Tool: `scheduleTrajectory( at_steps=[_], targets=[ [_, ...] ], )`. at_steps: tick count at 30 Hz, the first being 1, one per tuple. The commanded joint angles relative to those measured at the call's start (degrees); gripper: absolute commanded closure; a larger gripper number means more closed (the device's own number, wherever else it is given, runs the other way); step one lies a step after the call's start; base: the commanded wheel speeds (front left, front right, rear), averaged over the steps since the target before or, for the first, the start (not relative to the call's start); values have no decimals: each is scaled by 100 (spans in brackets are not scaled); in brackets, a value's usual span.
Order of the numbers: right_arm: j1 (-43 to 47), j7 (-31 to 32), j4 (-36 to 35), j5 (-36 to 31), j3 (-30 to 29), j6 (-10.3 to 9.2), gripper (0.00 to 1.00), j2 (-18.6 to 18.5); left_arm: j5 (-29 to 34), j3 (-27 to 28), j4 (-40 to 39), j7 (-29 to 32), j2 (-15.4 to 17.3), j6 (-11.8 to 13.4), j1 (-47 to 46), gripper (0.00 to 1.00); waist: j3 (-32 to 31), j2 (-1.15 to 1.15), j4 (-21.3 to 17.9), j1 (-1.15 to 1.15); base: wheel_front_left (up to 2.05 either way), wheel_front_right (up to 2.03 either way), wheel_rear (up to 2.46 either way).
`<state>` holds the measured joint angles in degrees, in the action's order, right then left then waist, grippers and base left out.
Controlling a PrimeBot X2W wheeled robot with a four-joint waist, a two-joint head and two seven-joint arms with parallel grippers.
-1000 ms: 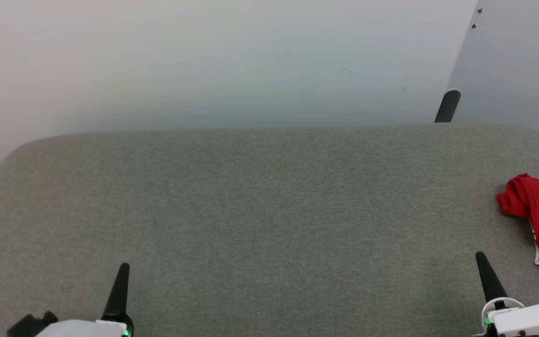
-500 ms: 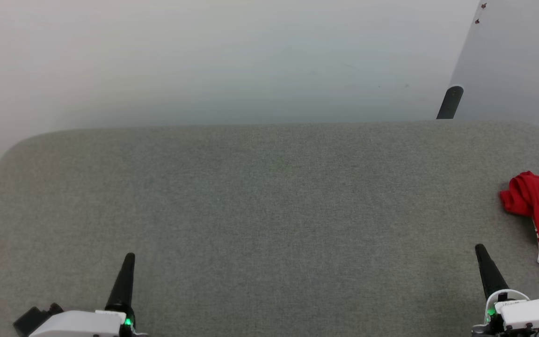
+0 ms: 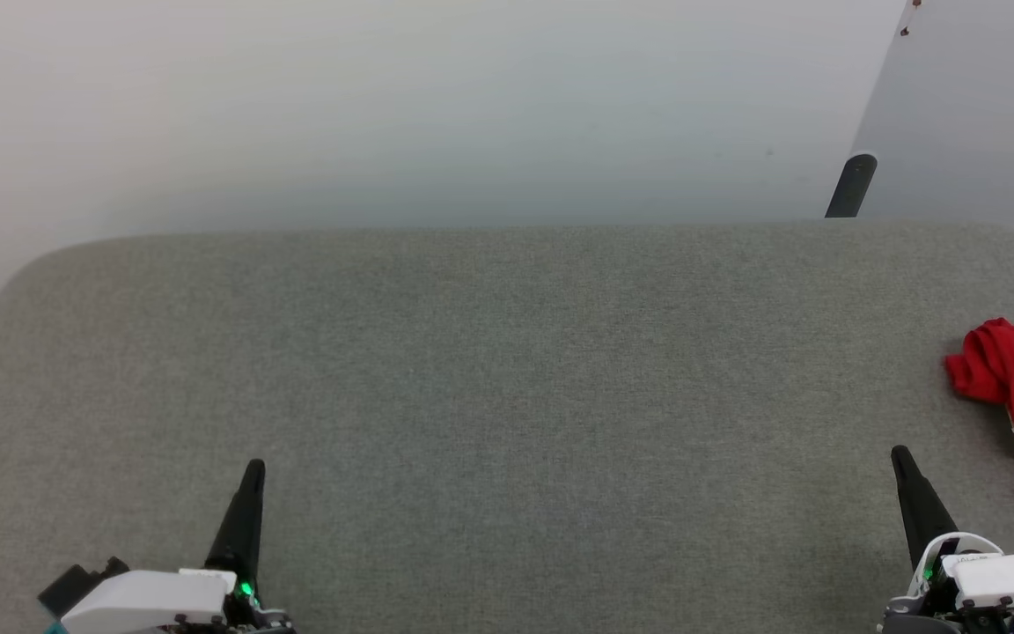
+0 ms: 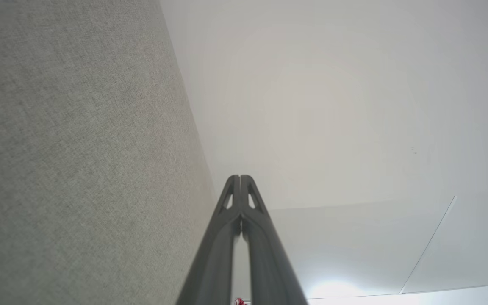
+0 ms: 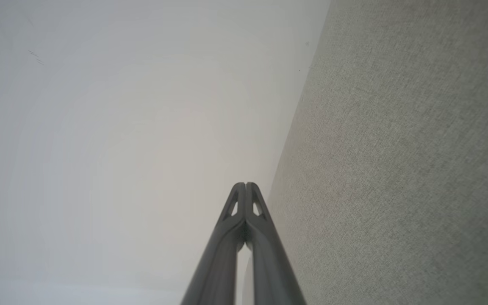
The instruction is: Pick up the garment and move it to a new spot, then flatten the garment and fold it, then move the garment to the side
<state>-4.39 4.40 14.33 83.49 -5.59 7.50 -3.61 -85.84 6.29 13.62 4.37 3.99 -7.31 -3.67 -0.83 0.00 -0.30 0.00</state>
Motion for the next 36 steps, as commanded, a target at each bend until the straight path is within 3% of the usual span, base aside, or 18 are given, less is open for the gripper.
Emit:
scheduleTrajectory(
  at_steps=[1, 21, 36],
  targets=[
    [-107, 28, -36, 137, -38, -1, 100, 13, -101, 25, -4, 30, -13, -28, -107, 100, 8, 0, 3, 0, 0, 0, 0],
    [-238, 232, -42, 927, -109, -2, 100, 91, -675, 39, 52, 243, -127, -32, -300, 100, 100, 0, 30, 0, 0, 0, 0],
    [-200, 231, -37, 901, -104, -2, 100, 86, -661, 35, 49, 238, -121, -32, -294, 100, 101, 0, 30, 0, 0, 0, 0]
  ],
)
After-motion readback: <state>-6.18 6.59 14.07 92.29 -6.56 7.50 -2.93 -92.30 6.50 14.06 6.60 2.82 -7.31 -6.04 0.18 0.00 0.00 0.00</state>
